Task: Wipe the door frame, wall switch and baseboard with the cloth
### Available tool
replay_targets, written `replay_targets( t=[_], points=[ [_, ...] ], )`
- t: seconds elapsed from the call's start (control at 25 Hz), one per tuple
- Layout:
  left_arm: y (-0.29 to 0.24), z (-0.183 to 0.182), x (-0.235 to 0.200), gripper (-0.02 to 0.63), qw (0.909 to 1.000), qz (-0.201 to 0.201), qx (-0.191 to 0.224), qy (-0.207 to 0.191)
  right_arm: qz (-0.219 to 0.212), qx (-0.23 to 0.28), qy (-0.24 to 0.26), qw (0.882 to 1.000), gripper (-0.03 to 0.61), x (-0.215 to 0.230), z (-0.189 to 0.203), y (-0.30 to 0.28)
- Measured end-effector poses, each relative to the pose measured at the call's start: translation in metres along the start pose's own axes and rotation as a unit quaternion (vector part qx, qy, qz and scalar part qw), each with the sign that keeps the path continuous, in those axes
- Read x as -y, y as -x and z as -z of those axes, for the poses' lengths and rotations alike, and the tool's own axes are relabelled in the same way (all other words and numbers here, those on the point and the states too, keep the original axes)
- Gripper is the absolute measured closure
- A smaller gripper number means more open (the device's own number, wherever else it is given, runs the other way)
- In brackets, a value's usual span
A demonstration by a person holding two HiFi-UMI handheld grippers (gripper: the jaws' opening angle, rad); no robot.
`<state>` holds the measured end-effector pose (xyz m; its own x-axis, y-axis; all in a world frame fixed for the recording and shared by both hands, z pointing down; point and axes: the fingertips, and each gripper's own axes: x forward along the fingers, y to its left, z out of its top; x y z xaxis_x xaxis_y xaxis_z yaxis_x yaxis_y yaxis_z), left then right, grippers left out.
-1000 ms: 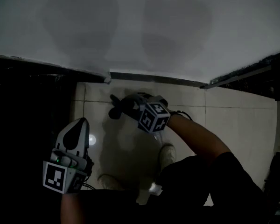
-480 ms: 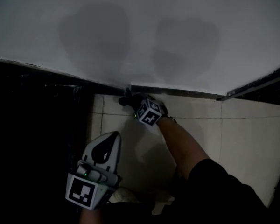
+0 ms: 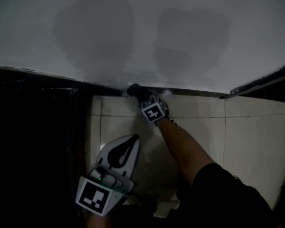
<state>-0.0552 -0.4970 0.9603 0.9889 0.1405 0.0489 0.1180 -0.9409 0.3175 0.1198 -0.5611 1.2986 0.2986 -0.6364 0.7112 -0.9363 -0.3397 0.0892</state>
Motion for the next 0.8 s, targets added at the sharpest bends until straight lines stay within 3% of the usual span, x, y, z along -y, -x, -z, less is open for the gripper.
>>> replay_targets(
  t=[0.28, 0.56, 0.68, 0.8],
  points=[
    [-0.021, 0.014, 0.039, 0.62, 0.9969, 0.06, -0.036, -0.038, 0.028, 0.023, -0.029, 0.999, 0.486, 0.031, 0.016, 0.014],
    [-0.042, 0.022, 0.086, 0.62, 0.9895, 0.139, -0.034, -0.021, 0.055, 0.022, -0.14, 0.988, 0.486, 0.074, 0.046, 0.042],
    [-0.042, 0.037, 0.095, 0.62, 0.9836, 0.164, -0.067, -0.034, 0.062, 0.012, -0.14, 0.988, 0.486, 0.096, 0.066, 0.061],
    [-0.047, 0.034, 0.1, 0.62, 0.9814, 0.179, -0.065, -0.027, 0.068, 0.001, -0.129, 0.989, 0.486, 0.114, 0.084, 0.063]
  ],
)
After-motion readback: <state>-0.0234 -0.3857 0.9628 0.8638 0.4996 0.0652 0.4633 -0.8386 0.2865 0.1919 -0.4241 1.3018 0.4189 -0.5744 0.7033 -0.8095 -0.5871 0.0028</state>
